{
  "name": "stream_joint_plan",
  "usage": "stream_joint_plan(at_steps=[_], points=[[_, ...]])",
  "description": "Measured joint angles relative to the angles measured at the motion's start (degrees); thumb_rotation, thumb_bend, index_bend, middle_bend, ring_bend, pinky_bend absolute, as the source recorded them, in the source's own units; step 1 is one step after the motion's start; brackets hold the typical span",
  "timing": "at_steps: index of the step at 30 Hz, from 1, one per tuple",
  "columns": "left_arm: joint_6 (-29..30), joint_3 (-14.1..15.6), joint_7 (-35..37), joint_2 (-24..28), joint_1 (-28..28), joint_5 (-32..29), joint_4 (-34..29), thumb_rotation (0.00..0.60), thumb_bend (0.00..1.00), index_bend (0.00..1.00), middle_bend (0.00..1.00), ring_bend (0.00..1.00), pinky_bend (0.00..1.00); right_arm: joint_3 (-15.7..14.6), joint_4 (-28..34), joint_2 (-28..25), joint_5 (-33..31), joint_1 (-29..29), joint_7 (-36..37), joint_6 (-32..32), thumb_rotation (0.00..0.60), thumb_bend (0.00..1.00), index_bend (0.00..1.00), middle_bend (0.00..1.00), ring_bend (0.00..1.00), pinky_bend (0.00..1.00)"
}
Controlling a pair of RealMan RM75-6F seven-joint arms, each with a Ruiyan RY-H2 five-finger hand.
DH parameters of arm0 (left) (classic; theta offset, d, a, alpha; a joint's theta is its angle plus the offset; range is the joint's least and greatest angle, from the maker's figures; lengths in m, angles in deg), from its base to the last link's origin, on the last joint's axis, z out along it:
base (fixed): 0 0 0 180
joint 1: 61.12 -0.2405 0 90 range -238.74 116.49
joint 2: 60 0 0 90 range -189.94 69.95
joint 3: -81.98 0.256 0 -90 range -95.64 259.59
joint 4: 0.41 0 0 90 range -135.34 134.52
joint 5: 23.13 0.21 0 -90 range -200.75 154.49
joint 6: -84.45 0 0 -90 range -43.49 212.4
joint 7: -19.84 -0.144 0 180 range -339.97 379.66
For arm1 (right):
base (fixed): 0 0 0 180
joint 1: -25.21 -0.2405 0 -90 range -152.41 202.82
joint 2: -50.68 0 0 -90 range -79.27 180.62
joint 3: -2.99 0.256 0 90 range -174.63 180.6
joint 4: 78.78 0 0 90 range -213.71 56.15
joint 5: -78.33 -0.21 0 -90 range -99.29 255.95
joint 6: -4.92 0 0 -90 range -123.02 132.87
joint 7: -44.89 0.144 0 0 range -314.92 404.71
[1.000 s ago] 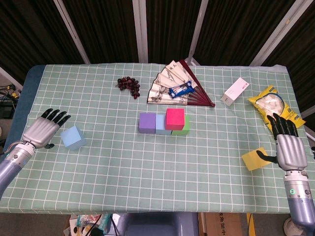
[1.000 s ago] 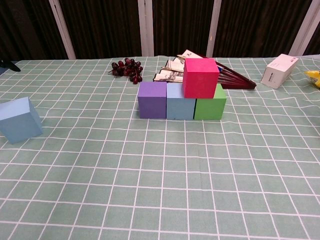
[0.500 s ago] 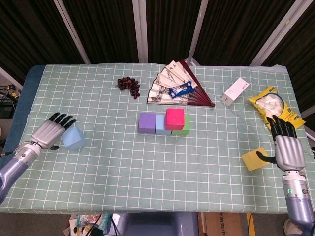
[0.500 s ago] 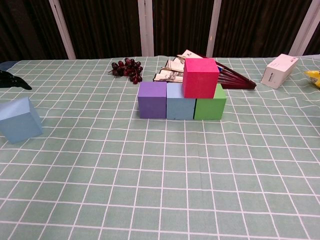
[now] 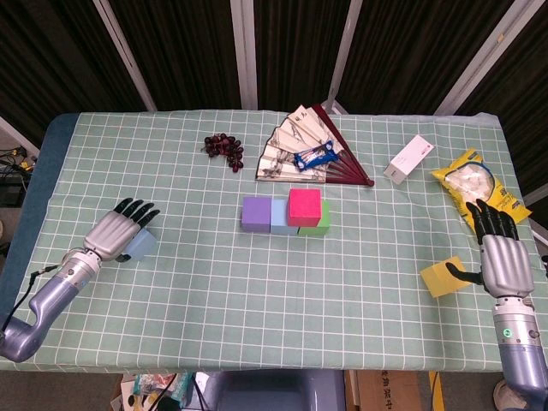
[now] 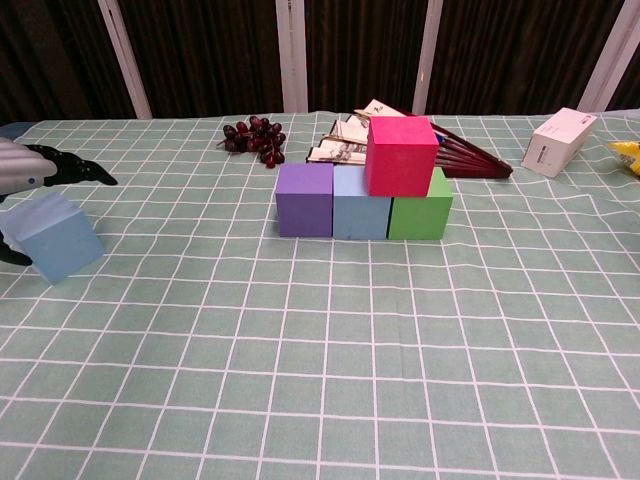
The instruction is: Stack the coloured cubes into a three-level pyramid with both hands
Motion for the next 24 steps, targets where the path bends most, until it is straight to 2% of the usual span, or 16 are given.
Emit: stream_joint_plan(at_steps=[16,24], points=[[0.1,-3.07,-4.42,-2.12,-0.54,-7.75,-4.53,0.6,0.11,0.0,0.05,0.05,0.06,1.3,0.66,-0.48,0.44,0.94,1.22,1.28,0.6,0.18,0.0,0.01,0.0,0.0],[-0.72,-2.77,-5.33,-0.23,-0.95,-9.46,-5.59,0.6,0.11,0.0,0.13,0.05,0.06,1.71,1.11,-0.75,0.38,1.29,1.31,1.84,0.6,0.18,0.0,0.01,0.0,0.0]])
